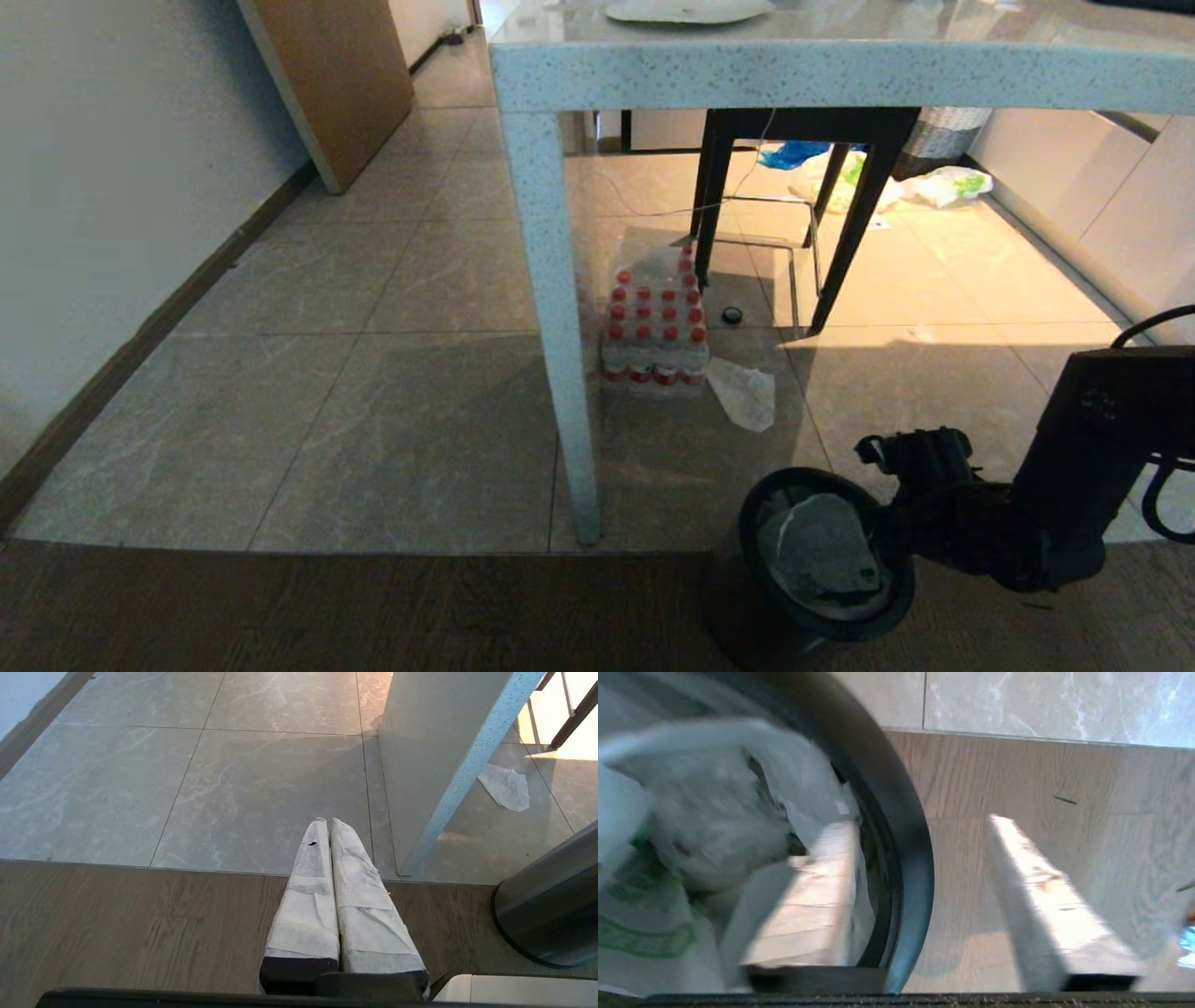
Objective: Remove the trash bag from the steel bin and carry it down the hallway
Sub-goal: Place the outer trash can on the ground
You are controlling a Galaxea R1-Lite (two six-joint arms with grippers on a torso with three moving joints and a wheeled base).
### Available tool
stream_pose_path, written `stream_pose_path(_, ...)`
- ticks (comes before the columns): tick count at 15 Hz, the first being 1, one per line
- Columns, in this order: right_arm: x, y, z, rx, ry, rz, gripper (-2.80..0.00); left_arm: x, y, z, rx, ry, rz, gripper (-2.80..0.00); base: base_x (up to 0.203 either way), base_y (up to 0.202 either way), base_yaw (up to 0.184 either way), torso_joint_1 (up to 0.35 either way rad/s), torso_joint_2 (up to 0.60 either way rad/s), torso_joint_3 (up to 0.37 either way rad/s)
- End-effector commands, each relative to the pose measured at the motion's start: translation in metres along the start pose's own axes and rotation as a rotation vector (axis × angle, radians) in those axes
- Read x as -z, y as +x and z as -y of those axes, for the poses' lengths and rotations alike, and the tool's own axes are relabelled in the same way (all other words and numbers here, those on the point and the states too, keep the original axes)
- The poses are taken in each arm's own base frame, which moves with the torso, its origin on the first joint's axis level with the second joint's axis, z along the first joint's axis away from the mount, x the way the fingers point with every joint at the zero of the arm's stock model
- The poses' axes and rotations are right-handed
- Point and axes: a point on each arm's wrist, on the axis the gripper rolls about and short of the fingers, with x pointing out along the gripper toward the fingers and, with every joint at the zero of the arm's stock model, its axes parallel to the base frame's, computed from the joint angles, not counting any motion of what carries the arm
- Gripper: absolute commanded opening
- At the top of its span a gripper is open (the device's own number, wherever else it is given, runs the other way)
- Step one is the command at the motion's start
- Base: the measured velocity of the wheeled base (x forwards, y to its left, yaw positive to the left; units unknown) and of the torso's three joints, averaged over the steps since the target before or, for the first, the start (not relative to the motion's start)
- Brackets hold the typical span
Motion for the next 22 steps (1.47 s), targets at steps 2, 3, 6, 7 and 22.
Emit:
stream_pose_path(2,0.01,0.001,-0.001,-0.001,-0.027,-0.039,-2.8,0.0,0.0,0.0,0.0,0.0,0.001,-2.8,0.0,0.0,0.0,0.0,0.0,0.0)
stream_pose_path(3,0.015,0.0,-0.003,-0.005,-0.038,-0.058,-2.8,0.0,0.0,0.0,0.0,0.0,0.001,-2.8,0.0,0.0,0.0,0.0,0.0,0.0)
stream_pose_path(6,0.02,-0.001,-0.004,0.002,-0.044,-0.072,-2.8,0.0,0.0,0.0,0.0,0.0,0.001,-2.8,0.0,0.0,0.0,0.0,0.0,0.0)
stream_pose_path(7,0.017,-0.003,-0.005,0.002,-0.039,-0.061,-2.8,0.0,0.0,0.0,0.0,0.0,0.001,-2.8,0.0,0.0,0.0,0.0,0.0,0.0)
stream_pose_path(22,-0.026,-0.133,0.036,-0.069,-0.041,0.072,-2.8,0.0,0.0,0.0,0.0,0.0,0.001,-2.8,0.0,0.0,0.0,0.0,0.0,0.0)
